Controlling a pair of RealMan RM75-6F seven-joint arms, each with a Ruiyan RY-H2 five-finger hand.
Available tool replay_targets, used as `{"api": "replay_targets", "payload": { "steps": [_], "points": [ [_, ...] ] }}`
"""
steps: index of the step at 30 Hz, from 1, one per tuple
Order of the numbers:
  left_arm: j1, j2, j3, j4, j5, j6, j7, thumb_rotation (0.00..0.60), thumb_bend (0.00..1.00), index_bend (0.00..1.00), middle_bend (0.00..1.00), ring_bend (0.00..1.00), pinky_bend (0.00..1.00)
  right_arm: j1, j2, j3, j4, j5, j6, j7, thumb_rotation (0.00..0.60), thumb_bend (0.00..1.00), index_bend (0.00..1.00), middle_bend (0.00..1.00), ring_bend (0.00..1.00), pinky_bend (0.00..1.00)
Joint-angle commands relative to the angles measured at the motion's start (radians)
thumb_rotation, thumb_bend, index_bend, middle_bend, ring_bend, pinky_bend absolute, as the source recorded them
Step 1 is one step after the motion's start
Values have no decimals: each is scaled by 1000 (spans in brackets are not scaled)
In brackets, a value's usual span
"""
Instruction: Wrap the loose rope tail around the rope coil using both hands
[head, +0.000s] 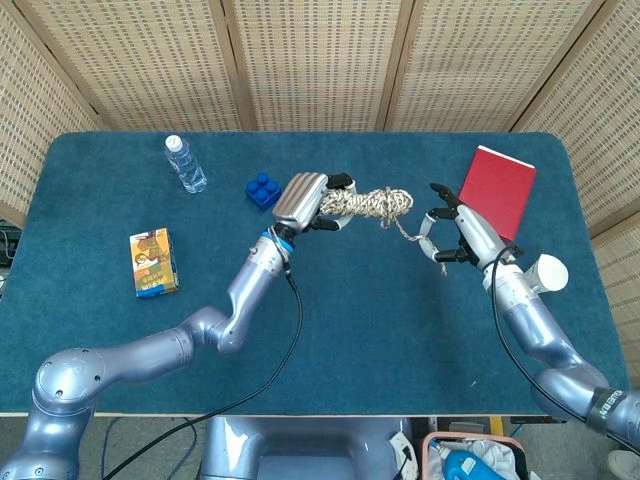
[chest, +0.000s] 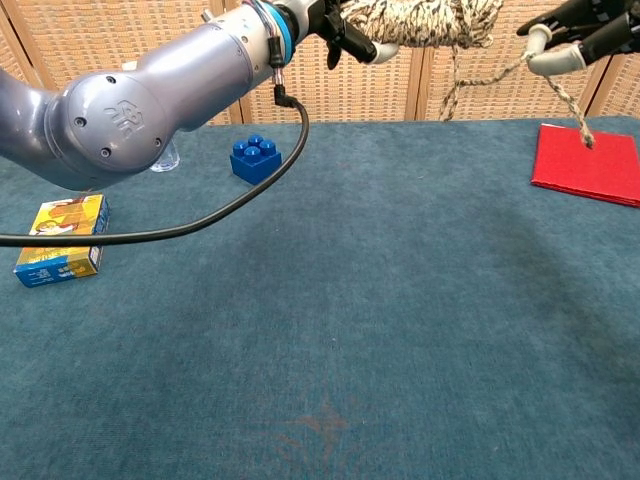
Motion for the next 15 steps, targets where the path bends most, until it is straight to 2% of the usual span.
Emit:
{"api": "replay_targets", "payload": {
  "steps": [1, 6, 15],
  "points": [
    [-3, 0, -16, 2, -12, 13, 19, 600, 579, 754, 662, 554, 700, -9, 8, -10, -8, -7, -3, -6, 600, 525, 706, 0, 0, 0],
    [-13, -7, -23, 32, -19, 24, 61, 600, 589, 754, 662, 554, 700, -37, 27, -21, -41, -47, 3, 3, 600, 525, 707, 0, 0, 0],
    [-37, -37, -51, 107, -76, -7, 102, 600, 589, 754, 662, 554, 700, -108, 57, -34, -124, -184, 92, 12, 600, 525, 707, 0, 0, 0]
  ]
}}
